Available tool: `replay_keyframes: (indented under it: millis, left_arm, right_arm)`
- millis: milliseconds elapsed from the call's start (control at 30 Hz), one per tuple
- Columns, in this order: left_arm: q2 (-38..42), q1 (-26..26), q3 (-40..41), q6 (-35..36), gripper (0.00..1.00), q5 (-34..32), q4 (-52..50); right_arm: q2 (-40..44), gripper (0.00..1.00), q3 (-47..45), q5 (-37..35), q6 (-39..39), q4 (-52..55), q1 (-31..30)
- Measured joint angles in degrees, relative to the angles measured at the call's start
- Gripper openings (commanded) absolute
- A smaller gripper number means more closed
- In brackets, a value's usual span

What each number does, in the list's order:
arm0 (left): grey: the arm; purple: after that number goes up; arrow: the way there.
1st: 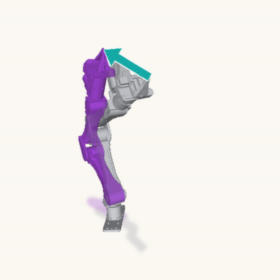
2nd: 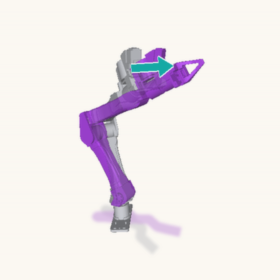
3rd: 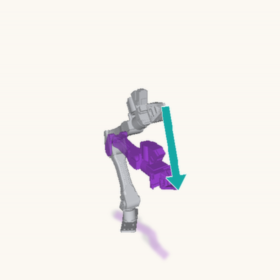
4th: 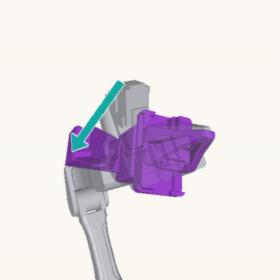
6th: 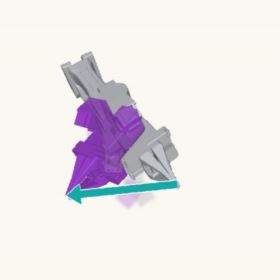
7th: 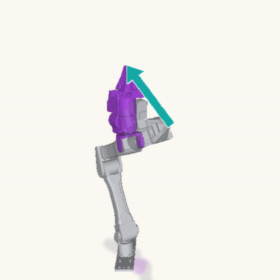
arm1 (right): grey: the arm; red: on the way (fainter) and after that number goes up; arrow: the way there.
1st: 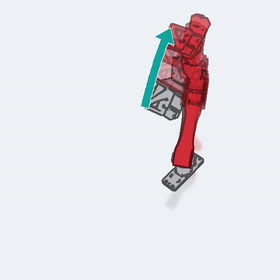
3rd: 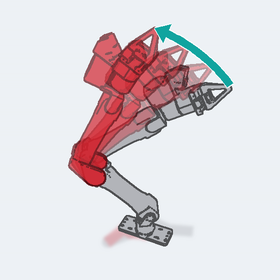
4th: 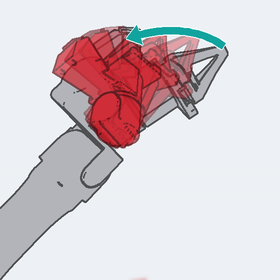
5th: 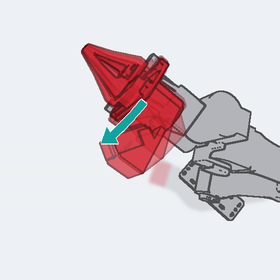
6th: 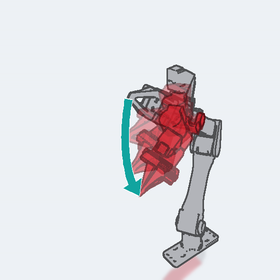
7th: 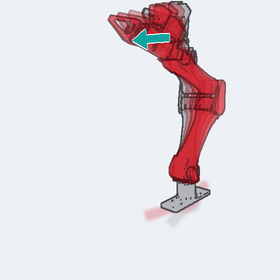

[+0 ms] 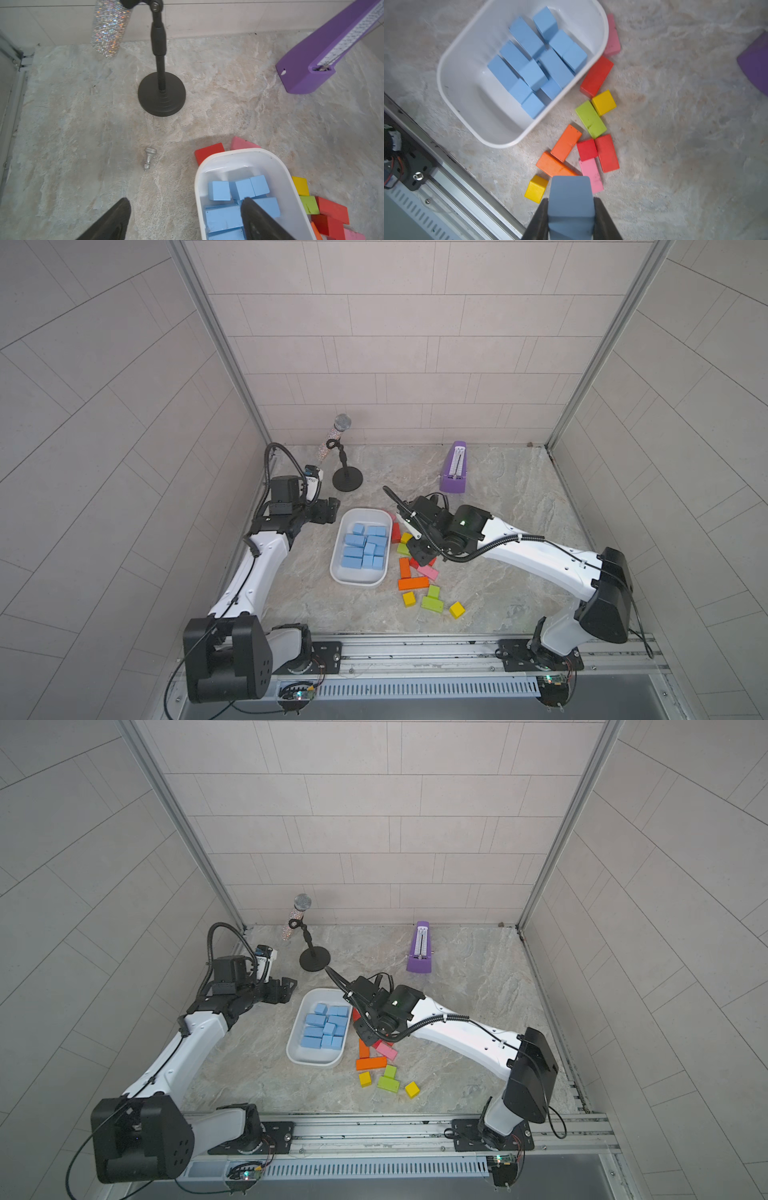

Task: Pick out the blue building blocks
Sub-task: Place the building block in the storage box.

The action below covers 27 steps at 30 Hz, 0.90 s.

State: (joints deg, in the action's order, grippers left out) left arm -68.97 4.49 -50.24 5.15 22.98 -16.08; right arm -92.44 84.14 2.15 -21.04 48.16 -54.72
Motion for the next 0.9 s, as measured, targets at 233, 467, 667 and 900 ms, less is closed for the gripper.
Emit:
replay_keyframes:
  millis: [233, 467, 667, 900]
  left_arm:
    - [0.02, 4.74, 0.46, -2.43, 0.89, 1.07, 0.61]
    - [-0.20, 4.76, 0.90, -3.23, 0.89, 3.54, 1.31]
    - [-0.81, 4.76, 1.09, -3.26, 0.89, 5.11, 1.55]
    - [-2.01, 4.76, 1.11, -3.32, 0.89, 6.80, 2.05]
  right_arm:
    - [-11.41, 0.23, 7.69, 3.76, 2.49, -5.68, -1.55]
    - [-20.63, 0.28, 12.96, 4.85, 4.61, -5.95, -2.03]
    - [-23.87, 0.35, 15.34, 1.22, 5.29, -5.25, -1.99]
    - [-25.11, 0.52, 16.61, -0.11, 5.90, -5.27, -1.90]
